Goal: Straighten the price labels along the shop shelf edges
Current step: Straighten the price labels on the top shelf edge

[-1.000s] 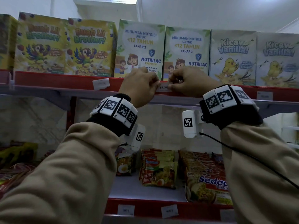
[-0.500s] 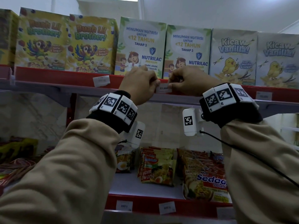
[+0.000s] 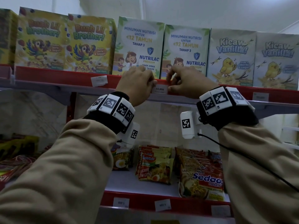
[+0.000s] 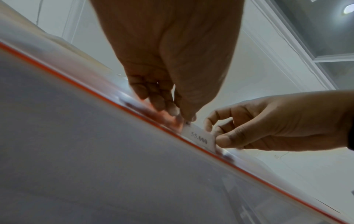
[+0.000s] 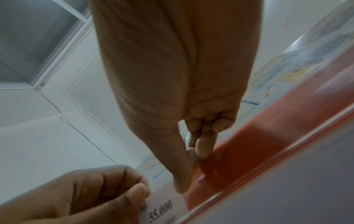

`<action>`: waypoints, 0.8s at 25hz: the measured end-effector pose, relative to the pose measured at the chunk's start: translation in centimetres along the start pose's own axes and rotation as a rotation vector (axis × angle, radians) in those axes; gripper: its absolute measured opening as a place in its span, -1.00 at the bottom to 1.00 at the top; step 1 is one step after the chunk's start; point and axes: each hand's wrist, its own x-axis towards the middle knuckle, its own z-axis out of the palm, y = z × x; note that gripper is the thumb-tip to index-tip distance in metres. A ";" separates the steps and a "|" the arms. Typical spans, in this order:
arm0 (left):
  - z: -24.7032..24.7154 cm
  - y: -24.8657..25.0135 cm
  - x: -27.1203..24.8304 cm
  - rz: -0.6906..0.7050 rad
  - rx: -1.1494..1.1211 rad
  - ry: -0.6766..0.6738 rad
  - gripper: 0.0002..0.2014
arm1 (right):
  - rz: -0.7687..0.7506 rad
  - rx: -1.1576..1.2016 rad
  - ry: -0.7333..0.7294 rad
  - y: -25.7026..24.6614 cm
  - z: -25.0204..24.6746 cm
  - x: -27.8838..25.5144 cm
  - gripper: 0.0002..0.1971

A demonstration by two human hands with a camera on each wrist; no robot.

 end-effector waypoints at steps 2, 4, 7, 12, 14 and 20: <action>0.0 -0.2 -0.3 -0.017 -0.110 0.048 -0.80 | 0.000 0.035 0.016 0.0 0.1 -0.2 -0.75; 0.0 -0.3 -0.4 -0.028 -0.164 0.073 -0.81 | -0.026 0.011 0.067 0.0 0.5 -0.3 -0.77; -0.3 -0.4 -0.7 -0.036 -0.170 0.058 -0.77 | -0.007 -0.042 0.171 -0.3 1.6 -0.3 -0.77; -1.0 -1.4 -1.6 -0.068 0.000 0.076 -0.63 | 0.043 -0.095 0.250 -1.9 3.3 0.1 -0.73; -1.5 -2.7 -2.2 -0.067 0.039 0.072 -0.60 | 0.042 -0.094 0.252 -3.2 3.7 0.6 -0.74; -3.1 -7.9 -3.8 -0.063 0.085 0.089 -0.60 | 0.047 -0.184 0.179 -8.2 5.2 3.3 -0.73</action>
